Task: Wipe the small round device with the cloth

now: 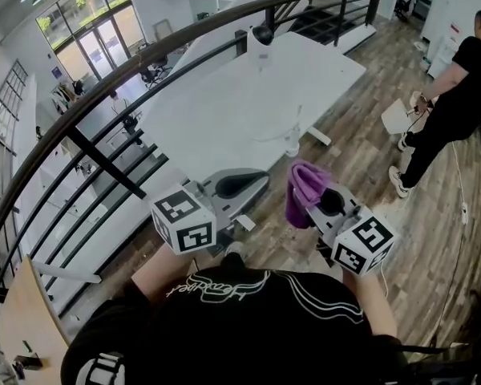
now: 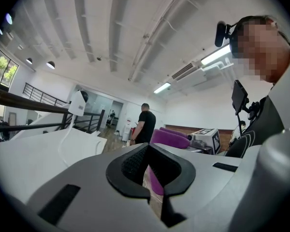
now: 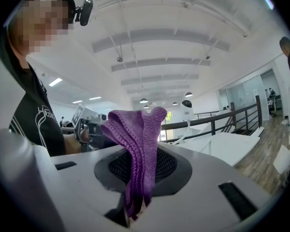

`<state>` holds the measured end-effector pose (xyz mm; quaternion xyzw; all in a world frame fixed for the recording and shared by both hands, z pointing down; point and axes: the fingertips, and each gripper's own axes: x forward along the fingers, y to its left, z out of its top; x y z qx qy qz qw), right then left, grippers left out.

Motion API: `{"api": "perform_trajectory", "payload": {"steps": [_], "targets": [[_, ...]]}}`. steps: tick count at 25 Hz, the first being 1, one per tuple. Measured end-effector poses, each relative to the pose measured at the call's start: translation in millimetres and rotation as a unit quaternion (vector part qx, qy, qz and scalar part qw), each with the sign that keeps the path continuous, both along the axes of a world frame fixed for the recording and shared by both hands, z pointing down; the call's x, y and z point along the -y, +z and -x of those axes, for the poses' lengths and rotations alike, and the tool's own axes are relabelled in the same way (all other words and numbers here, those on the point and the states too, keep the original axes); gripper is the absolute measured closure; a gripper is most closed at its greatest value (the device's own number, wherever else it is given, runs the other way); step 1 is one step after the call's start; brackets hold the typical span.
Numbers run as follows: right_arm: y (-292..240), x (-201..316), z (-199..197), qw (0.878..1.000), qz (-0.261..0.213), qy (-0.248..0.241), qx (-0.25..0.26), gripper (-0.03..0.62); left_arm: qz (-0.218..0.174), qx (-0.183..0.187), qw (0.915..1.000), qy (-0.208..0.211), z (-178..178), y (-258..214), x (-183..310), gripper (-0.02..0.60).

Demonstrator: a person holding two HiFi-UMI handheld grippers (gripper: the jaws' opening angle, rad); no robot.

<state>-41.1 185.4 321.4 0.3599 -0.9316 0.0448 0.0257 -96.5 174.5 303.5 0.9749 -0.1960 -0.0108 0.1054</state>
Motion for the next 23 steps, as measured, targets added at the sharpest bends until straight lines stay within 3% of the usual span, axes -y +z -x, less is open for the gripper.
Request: {"api": "perform_trajectory", "payload": {"steps": [23], "targets": [[1,-42,-28,1.0,-0.002,0.022,0.013,0.533,0.002,-0.005,1.0,0.006,-25,2,-36,0.574]]}}
